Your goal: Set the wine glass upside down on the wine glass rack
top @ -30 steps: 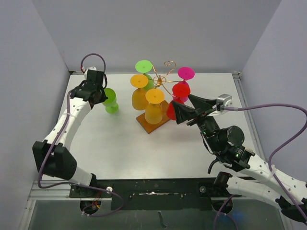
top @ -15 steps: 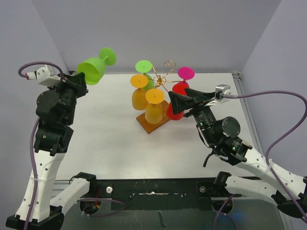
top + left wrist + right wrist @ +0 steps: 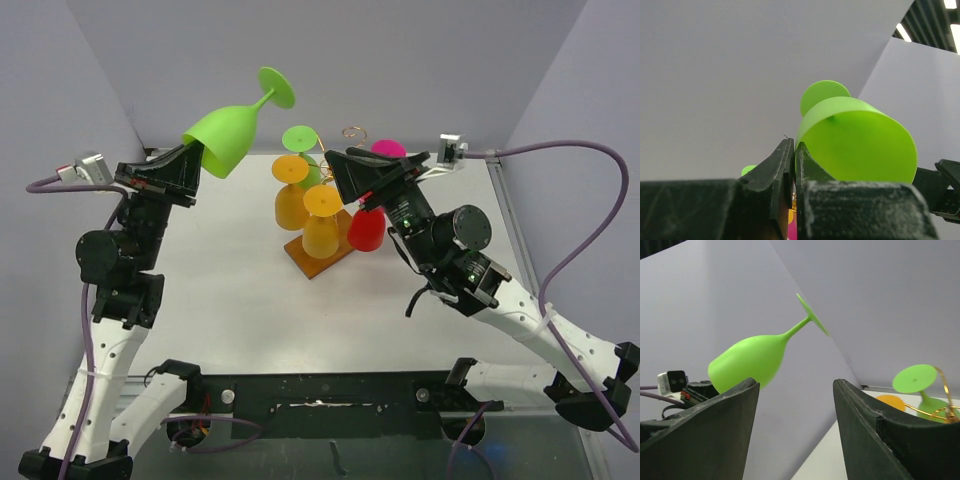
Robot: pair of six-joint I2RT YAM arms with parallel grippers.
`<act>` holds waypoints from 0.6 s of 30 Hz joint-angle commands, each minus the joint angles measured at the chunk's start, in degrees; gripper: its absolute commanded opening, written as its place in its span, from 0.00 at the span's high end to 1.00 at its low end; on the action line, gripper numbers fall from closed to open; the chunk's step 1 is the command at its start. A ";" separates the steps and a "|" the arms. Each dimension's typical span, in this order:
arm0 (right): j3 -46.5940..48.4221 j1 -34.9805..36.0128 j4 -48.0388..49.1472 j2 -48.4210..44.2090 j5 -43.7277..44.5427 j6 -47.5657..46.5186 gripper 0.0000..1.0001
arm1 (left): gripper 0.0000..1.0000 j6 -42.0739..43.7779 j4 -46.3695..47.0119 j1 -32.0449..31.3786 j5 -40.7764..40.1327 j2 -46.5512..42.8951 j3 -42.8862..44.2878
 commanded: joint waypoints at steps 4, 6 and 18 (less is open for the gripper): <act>6.10 -0.38 8.44 4.75 -8.65 12.10 0.38 | 1.00 -3.34 17.99 0.16 7.72 0.44 -1.42; 7.28 -0.35 9.11 6.32 -8.23 13.75 0.40 | 1.00 -3.77 19.54 0.12 8.73 0.81 -1.79; 14.61 -0.44 9.28 13.86 -7.09 24.06 0.47 | 1.00 -5.88 23.87 0.04 14.24 2.42 -2.68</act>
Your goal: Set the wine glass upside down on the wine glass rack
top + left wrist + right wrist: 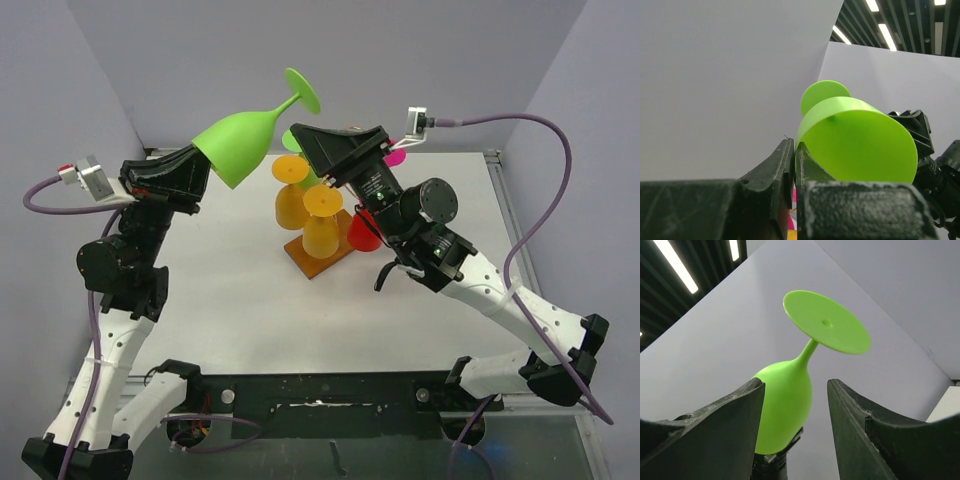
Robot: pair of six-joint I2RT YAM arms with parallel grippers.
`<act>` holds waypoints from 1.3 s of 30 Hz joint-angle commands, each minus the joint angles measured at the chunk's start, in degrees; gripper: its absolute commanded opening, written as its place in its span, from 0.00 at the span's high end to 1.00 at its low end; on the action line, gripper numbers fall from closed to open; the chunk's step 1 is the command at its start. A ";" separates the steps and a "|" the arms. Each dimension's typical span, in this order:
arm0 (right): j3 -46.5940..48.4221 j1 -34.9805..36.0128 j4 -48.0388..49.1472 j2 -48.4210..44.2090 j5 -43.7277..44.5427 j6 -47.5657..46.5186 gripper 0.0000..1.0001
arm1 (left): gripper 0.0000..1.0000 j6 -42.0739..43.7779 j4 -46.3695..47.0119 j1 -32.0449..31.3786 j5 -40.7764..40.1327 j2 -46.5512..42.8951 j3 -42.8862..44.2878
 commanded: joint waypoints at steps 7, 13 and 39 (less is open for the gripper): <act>6.27 -1.03 1.36 4.30 2.96 11.76 0.50 | 1.00 -1.84 5.85 0.10 4.72 0.08 -0.21; 5.72 -1.70 2.35 5.07 3.03 14.40 0.58 | 1.00 -1.84 5.42 0.03 5.94 -0.51 -0.86; -2.21 -4.66 20.74 3.19 -4.06 11.22 1.00 | 0.75 0.54 -3.05 0.07 8.53 -3.11 -1.60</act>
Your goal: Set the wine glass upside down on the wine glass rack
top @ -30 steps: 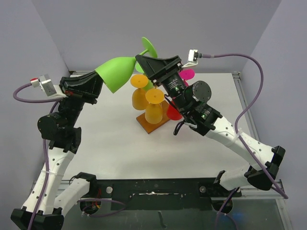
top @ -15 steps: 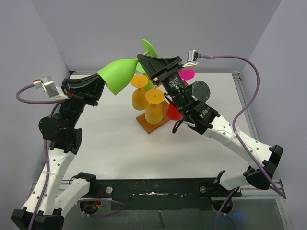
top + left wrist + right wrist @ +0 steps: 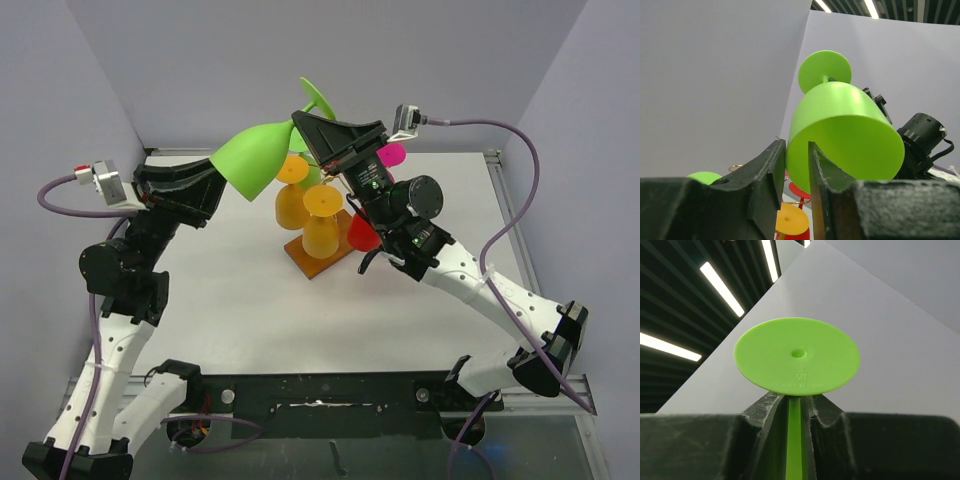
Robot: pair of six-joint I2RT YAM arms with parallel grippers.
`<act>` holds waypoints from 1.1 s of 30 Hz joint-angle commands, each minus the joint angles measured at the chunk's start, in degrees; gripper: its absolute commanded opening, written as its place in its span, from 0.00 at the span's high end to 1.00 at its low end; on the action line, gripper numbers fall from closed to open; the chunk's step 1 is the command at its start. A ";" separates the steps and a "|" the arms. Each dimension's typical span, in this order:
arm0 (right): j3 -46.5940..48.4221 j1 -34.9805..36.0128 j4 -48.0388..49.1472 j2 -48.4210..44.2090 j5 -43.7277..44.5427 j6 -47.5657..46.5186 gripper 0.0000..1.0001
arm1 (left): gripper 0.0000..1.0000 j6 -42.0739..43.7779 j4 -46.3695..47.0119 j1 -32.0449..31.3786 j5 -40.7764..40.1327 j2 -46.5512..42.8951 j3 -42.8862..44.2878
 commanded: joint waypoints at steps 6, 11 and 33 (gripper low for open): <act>-5.54 -0.97 11.81 -6.98 1.53 -17.04 1.00 | 0.62 5.32 -13.65 0.12 -4.65 -6.58 -0.23; -9.14 -1.08 10.26 -11.64 -0.13 -29.23 1.00 | 0.52 5.94 -20.79 0.12 -8.46 -8.30 1.80; -4.31 -0.89 -5.53 -13.41 -14.77 -73.94 1.00 | 0.37 -25.59 -12.38 -1.50 5.00 10.12 19.77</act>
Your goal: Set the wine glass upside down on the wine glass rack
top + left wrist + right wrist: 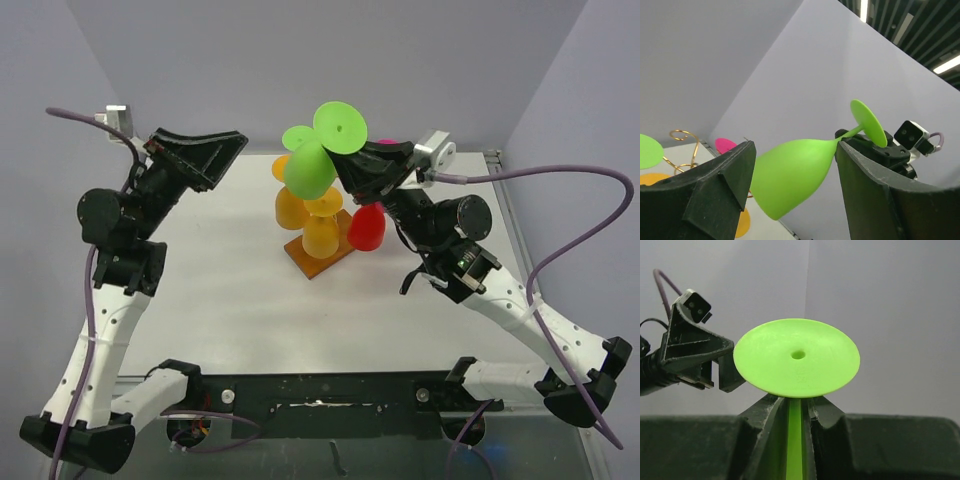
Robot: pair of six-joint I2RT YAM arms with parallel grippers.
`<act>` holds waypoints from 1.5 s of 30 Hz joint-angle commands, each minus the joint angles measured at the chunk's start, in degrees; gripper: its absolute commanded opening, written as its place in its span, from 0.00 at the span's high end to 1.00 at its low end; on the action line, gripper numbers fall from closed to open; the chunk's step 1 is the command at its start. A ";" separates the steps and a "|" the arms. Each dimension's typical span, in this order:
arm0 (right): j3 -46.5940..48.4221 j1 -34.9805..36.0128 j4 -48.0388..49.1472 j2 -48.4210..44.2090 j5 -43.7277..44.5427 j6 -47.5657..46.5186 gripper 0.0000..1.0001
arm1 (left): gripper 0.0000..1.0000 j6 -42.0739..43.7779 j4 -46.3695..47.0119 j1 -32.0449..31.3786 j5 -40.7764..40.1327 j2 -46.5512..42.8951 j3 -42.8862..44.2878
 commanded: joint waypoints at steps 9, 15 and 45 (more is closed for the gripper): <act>2.71 -0.18 4.68 2.25 -7.92 -28.98 1.00 | 0.37 -1.69 1.24 -13.61 0.57 10.27 14.59; 3.18 -0.26 3.27 3.96 -7.77 -37.54 1.00 | 0.37 -0.64 0.55 -17.51 -1.27 12.76 16.38; 2.97 -0.36 2.87 4.36 -8.01 -42.41 1.00 | 0.86 3.52 -8.55 -18.40 -8.33 8.66 13.09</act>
